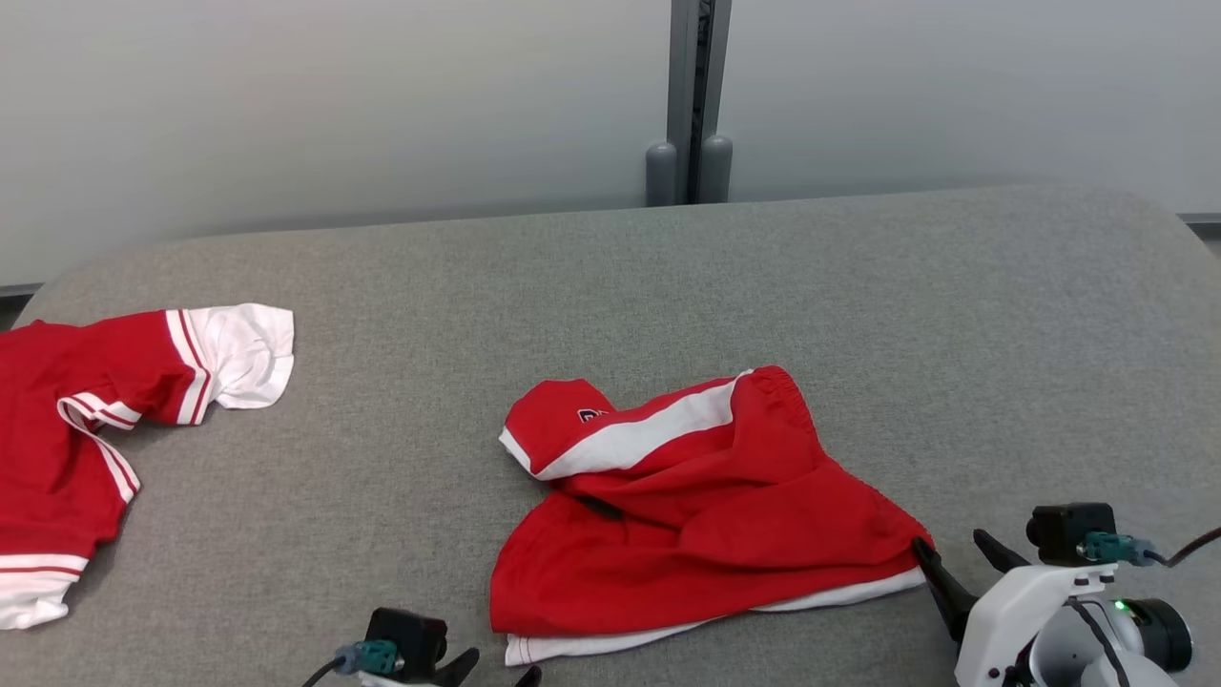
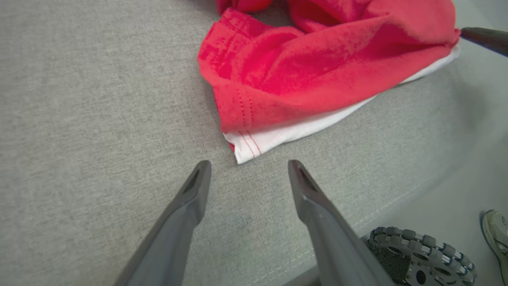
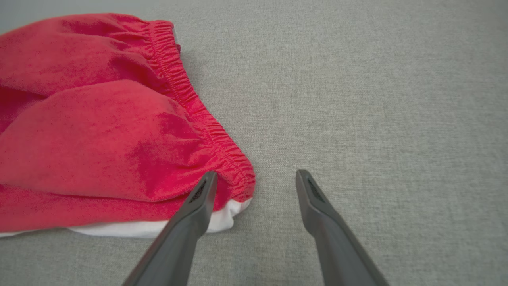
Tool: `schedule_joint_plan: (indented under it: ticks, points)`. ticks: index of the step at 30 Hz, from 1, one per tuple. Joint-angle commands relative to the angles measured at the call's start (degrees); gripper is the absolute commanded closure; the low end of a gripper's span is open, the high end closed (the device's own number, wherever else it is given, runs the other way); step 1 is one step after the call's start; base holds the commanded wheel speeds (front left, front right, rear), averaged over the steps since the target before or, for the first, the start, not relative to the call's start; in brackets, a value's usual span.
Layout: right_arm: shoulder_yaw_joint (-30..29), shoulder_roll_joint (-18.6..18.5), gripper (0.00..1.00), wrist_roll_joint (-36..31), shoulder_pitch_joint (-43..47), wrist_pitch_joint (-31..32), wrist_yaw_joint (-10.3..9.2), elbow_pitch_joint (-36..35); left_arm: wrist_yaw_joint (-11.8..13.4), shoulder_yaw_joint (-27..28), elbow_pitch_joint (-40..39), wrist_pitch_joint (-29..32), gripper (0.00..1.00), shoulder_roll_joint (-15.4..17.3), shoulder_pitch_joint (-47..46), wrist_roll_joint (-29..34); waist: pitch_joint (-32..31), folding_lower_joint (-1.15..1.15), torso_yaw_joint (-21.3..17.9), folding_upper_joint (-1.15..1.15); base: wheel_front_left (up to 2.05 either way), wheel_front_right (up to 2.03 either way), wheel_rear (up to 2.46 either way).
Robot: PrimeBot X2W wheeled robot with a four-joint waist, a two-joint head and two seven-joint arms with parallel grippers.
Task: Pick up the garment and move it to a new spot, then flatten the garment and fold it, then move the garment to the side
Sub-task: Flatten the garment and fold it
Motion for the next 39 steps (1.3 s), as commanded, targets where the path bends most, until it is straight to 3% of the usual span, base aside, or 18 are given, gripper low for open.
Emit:
schedule_joint_plan:
  ticks: [1, 11, 16, 18, 19, 20, 21, 22, 23, 24, 25, 27, 28, 39]
  points:
    - [0.8, -0.2, 0.0, 0.5, -1.7, -0.7, 0.1, 1.0, -0.5, -0.7, 1.3, 0.1, 0.0, 0.1, -2.8, -0.2, 1.7, 0.0, 0.5, 0.0, 0.0, 0.0, 0.0]
    - [5.1, -0.3, 0.01, 3.3, -6.2, -2.4, 0.1, 6.0, -1.0, -2.2, 8.5, 0.0, 0.0, -1.3, -9.1, -1.5, 4.5, 0.0, 0.7, 0.0, 0.0, 0.0, 0.0]
    - [6.8, -0.3, 0.07, 4.9, -7.2, -3.4, 0.1, 8.1, -1.3, -3.5, 11.6, 0.2, 0.0, -1.8, -10.6, -2.1, 4.6, 0.0, 0.8, 0.0, 0.0, 0.0, 0.0]
    - [7.5, -0.3, 0.11, 5.5, -7.7, -3.7, 0.1, 8.8, -1.4, -4.4, 12.6, 0.8, 0.24, -2.0, -10.8, -2.5, 4.6, 0.0, 0.8, 0.0, 0.0, 0.0, 0.0]
    - [7.5, -0.3, 0.11, 5.5, -7.7, -3.7, 0.1, 8.8, -1.4, -4.4, 12.6, 0.8, 0.24, -2.0, -10.8, -2.5, 4.6, 0.0, 0.8, 0.0, 0.0, 0.0, 0.0]
    - [8.1, -0.3, 0.16, 6.1, -7.9, -4.0, 0.1, 9.4, -1.6, -5.3, 13.1, 1.0, 0.52, -2.2, -11.1, -3.0, 4.5, 0.0, 0.8, 0.0, 0.0, 0.0, 0.0]
    - [8.1, -0.3, 0.16, 6.1, -7.9, -4.0, 0.1, 9.4, -1.6, -5.3, 13.1, 1.0, 0.52, -2.2, -11.1, -3.0, 4.5, 0.0, 0.8, 0.0, 0.0, 0.0, 0.0]
    - [8.5, -0.2, 0.22, 6.3, -8.0, -4.1, 0.1, 9.7, -1.6, -5.6, 13.3, 1.1, 0.65, -2.3, -11.2, -3.2, 4.5, 0.0, 0.7, 0.0, 0.0, 0.0, 0.0]
    - [8.9, -0.2, 0.31, 6.7, -8.1, -4.3, 0.1, 9.8, -1.6, -5.9, 13.5, 1.1, 0.93, -2.2, -11.3, -3.4, 4.5, 0.0, 0.7, 0.0, 0.0, 0.0, 0.0]
    - [9.3, -0.1, 0.53, 6.9, -8.3, -4.4, 0.1, 9.9, -1.7, -6.2, 13.6, 1.1, 1.0, -2.2, -11.5, -3.7, 4.4, 0.0, 0.7, 0.0, 0.0, 0.0, 0.0]
    - [9.7, -0.1, 0.58, 7.3, -8.4, -4.5, 0.1, 10.0, -1.8, -6.4, 13.7, 1.1, 1.0, -2.1, -11.6, -3.8, 4.3, 0.0, 0.7, 0.0, 0.0, 0.0, 0.0]
    - [10.4, -0.2, 0.96, 7.7, -8.7, -5.1, 0.1, 10.3, -1.8, -6.8, 13.9, 1.0, 1.0, -1.7, -11.9, -4.2, 4.1, 0.0, 0.7, 0.0, 0.0, 0.0, 0.0]
    - [10.7, -0.2, 1.0, 8.1, -8.8, -5.4, 0.1, 10.4, -1.8, -7.0, 14.0, 0.7, 1.0, -1.6, -11.9, -4.3, 4.0, 0.0, 0.7, 0.0, 0.0, 0.0, 0.0]
    - [12.6, -1.0, 1.0, 11.0, -8.3, -8.8, 0.1, 9.3, -1.6, -6.4, 10.7, -1.4, 1.0, 0.0, -9.3, -6.5, -0.2, 0.0, 0.5, 0.0, 0.0, 0.0, 0.0]
